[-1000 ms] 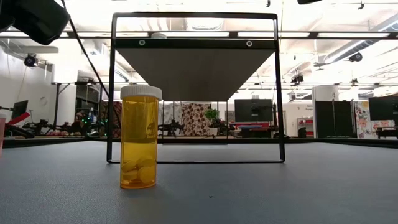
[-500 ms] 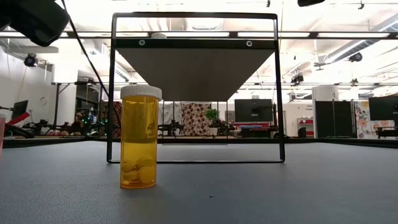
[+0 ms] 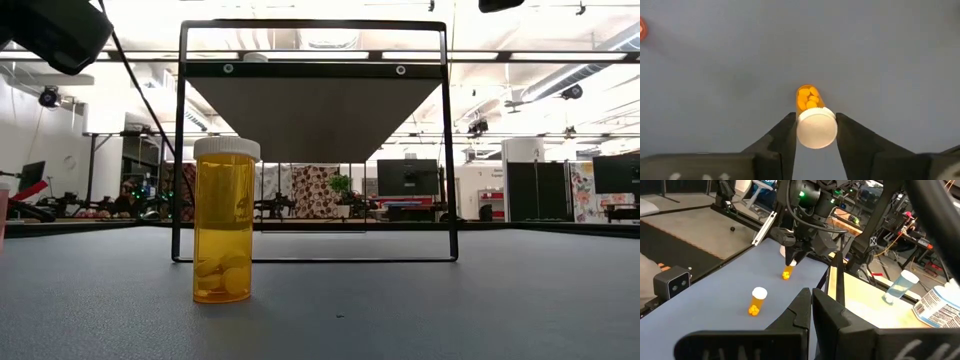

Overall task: Pick and place medicine bottles onto shelf by color
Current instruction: Put the orange pill bottle on the shelf aligned with the blue pill bottle

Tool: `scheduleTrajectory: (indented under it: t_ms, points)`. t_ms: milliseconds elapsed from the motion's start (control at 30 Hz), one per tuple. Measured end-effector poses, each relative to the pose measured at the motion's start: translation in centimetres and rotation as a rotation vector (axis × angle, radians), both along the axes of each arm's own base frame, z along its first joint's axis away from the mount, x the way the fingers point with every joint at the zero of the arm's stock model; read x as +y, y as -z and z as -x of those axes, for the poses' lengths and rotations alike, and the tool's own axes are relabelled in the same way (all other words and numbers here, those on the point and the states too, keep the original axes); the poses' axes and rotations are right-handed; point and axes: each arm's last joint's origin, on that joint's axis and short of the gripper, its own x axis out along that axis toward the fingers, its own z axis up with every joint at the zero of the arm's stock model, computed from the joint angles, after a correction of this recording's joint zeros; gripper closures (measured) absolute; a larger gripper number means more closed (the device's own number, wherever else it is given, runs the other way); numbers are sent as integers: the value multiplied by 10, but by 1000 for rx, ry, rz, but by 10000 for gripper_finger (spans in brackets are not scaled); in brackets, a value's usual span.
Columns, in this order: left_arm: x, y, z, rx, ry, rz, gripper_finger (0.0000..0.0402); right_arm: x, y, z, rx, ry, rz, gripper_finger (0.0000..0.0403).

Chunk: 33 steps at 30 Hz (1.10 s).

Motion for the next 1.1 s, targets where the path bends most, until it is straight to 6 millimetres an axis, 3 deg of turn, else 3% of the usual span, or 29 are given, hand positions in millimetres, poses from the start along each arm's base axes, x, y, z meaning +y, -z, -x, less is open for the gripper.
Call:
scheduleTrajectory:
  t_ms: [200,333,433,667,867,1000,1100]
  points:
    - [-2,-2,0,27,14,40,294,0,0,0,0,0,1,394]
    - [-8,-16,-6,35,99,163,293,0,0,0,-1,0,5,394]
    - [-20,-37,-18,-47,208,326,293,0,0,0,-3,-1,11,394]
    - [-35,-109,-60,-528,337,612,293,0,0,0,-5,-3,18,394]
    - [-12,-154,-82,-783,472,521,293,0,0,0,-7,-4,28,394]
    - [19,-176,-99,-924,519,405,292,0,0,0,-7,-4,30,394]
    - [46,-187,-106,-907,515,322,292,0,0,0,-11,-6,44,394]
